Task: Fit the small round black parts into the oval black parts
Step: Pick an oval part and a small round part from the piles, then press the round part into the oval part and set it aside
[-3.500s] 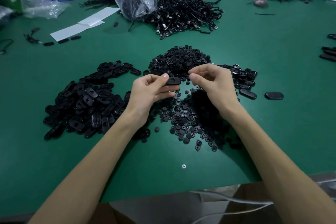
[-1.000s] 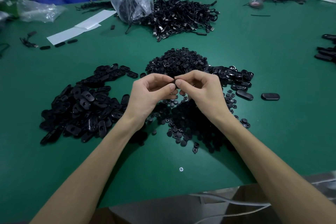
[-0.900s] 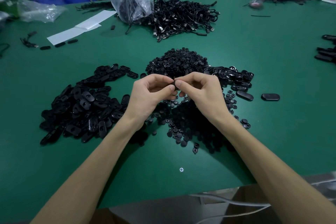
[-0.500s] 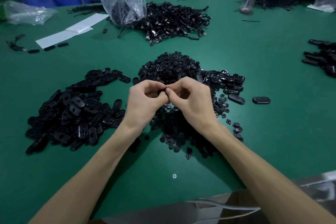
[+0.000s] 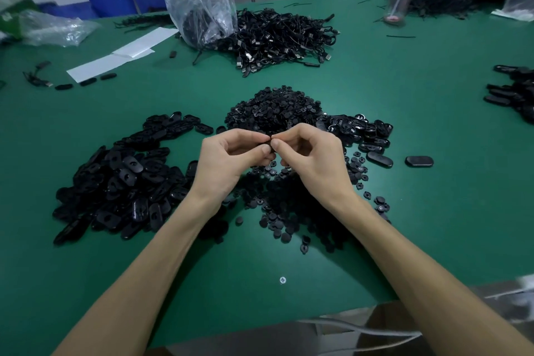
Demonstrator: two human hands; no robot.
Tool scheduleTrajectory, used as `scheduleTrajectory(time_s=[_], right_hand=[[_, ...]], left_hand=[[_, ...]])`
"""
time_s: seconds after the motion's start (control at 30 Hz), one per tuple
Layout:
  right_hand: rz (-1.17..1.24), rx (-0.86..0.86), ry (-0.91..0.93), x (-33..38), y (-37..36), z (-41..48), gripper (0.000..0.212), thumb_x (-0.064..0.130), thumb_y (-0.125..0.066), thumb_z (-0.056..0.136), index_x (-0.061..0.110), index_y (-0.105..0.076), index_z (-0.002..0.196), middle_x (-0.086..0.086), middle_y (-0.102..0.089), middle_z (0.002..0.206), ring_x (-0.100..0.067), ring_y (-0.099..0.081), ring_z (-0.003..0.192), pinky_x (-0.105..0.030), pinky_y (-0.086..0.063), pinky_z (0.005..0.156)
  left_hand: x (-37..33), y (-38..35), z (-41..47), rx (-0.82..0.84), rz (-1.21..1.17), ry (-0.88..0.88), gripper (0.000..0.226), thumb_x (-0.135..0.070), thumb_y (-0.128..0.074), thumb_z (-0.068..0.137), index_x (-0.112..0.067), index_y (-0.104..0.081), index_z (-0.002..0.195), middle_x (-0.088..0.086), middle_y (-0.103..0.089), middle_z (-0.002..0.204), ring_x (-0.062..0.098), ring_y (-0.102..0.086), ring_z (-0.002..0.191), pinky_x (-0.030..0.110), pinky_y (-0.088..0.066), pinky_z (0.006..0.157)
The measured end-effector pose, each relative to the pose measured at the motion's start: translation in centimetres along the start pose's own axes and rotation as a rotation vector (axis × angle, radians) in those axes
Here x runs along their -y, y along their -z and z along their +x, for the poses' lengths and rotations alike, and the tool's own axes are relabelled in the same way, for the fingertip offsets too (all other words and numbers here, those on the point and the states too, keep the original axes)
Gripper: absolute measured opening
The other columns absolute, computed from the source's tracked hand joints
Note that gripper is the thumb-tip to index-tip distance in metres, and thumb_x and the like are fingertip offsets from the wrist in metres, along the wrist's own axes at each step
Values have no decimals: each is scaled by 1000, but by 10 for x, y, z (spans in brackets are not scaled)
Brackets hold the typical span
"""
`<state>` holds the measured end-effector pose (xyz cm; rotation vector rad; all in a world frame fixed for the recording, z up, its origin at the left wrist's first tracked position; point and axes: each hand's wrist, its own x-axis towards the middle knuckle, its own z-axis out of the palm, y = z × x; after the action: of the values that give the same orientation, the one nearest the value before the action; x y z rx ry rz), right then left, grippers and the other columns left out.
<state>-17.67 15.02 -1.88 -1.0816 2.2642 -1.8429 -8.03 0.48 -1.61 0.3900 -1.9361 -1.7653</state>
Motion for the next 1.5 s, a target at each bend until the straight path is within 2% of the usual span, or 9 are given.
scheduleTrajectory(time_s=[0.1, 0.2, 0.33, 0.6, 0.73, 0.83, 0.97, 1.13, 1.5], right_hand=[[-51, -38, 20, 1, 8, 5, 5, 15, -75, 94, 15, -76, 99, 9, -71, 83, -3, -64, 73, -17, -50, 68], [-218, -233, 35, -4, 24, 14, 7, 15, -71, 96, 17, -74, 102, 6, -68, 94, 0, -61, 79, -12, -49, 77], [-446, -390, -95, -21, 44, 23, 13, 11, -63, 101, 5, -73, 106, -4, -59, 109, -12, -56, 92, -27, -48, 92], [-749, -323, -279, -38, 55, 25, 27, 7, -53, 100, 4, -71, 120, -18, -57, 122, -35, -44, 121, -38, -37, 102], [-717, -283, -120, -30, 45, 22, 25, 18, -59, 101, 7, -71, 121, -13, -57, 119, -32, -42, 118, -40, -35, 104], [-596, -39, -5, -23, 31, 19, 26, 31, -66, 99, 17, -73, 120, -2, -61, 116, -22, -43, 118, -37, -36, 103], [-486, 217, 99, -20, 12, 12, 33, 43, -69, 94, 22, -73, 120, 5, -60, 118, -15, -39, 119, -29, -31, 104], [-621, 334, 164, -23, 1, 9, 49, 46, -68, 95, 23, -66, 137, 3, -59, 130, -23, -40, 121, -39, -34, 107], [-620, 256, 122, -24, -3, 10, 15, 17, -66, 100, 16, -74, 112, -4, -64, 108, -27, -47, 106, -41, -41, 96]], left_hand=[[2, 5, 3, -35, 190, -89, 17, -10, -77, 92, -9, -77, 109, 4, -80, 97, 21, -78, 89, 31, -63, 80], [3, 22, 9, -280, 675, -198, 21, -5, -63, 101, -13, -72, 118, 2, -74, 114, 13, -70, 104, 27, -56, 95], [8, 59, 16, -443, 1233, 10, 44, 9, -52, 97, -1, -56, 140, 20, -54, 139, 35, -46, 131, 45, -35, 112], [14, 82, 17, -438, 1436, 259, 17, 5, -55, 98, 5, -65, 111, 30, -53, 126, 46, -44, 122, 54, -29, 106], [17, 79, 20, -502, 1392, 173, 19, -6, -52, 106, -4, -70, 114, 22, -55, 124, 40, -43, 121, 51, -25, 103], [15, 71, 22, -528, 1310, 9, 20, -12, -50, 109, -4, -67, 116, 16, -60, 118, 36, -50, 112, 46, -28, 98], [6, 52, 19, -412, 820, -198, 19, -22, -47, 111, -10, -60, 104, 1, -61, 97, 25, -63, 86, 26, -48, 75], [10, 20, 15, -174, 431, -79, 9, -20, -58, 107, -24, -61, 99, -2, -66, 88, 7, -69, 63, 16, -47, 52], [12, 11, 11, -52, 86, 24, 10, -7, -70, 99, -10, -72, 108, 0, -75, 88, 20, -75, 80, 25, -56, 60]])
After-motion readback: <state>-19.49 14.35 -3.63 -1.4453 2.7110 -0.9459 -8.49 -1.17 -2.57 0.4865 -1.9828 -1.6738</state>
